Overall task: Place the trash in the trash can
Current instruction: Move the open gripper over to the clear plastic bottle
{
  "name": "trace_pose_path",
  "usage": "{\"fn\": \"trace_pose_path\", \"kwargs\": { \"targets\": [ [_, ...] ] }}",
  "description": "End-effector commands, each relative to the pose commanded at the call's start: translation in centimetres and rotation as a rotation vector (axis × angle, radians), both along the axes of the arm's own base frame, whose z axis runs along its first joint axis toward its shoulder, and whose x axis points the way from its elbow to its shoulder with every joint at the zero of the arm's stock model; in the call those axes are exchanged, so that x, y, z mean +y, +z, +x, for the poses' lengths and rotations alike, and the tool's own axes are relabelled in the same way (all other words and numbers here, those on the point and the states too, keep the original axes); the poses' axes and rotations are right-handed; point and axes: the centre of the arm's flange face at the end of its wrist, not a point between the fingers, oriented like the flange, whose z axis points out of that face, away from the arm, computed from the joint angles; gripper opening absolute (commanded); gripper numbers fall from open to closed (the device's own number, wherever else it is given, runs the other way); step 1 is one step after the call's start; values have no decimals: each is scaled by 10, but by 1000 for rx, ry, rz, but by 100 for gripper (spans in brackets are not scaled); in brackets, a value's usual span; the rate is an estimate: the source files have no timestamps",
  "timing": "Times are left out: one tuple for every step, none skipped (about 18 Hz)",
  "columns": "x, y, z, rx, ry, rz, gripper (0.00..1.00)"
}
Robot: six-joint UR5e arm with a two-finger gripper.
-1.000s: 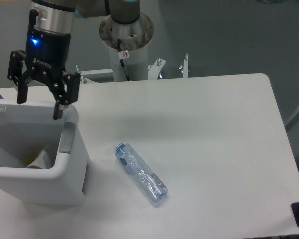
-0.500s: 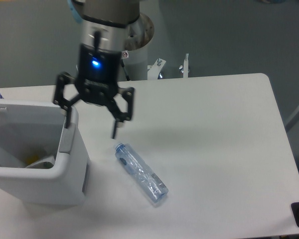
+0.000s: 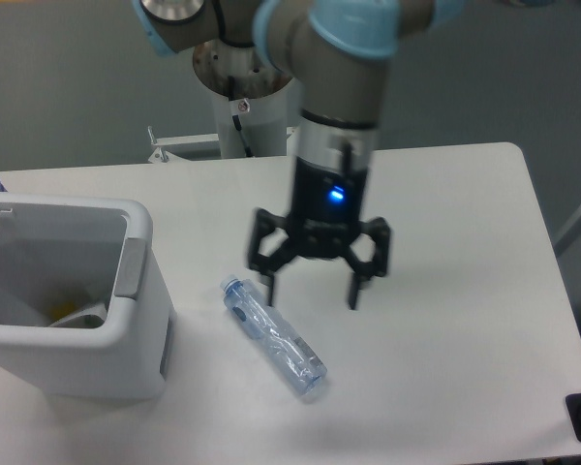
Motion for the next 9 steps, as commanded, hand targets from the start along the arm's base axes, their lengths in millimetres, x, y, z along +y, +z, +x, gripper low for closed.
{"fn": "trace_pose_path", "kwargs": {
  "targets": [
    [3,-12,-5,-16,5,-13,100],
    [5,-24,-7,-32,6,-23,100],
    [6,-32,-10,-41,7,-31,100],
    [8,-43,-12,-57,8,-42,100],
    [9,-55,-13,-76,10,-55,100],
    [10,-70,-15,-105,11,-76,100],
    [12,-84,-15,-133,9,-101,100],
    [13,-95,-16,-156,10,-126,100],
    [16,-103,-16,-167,9,-138,100]
  ]
}}
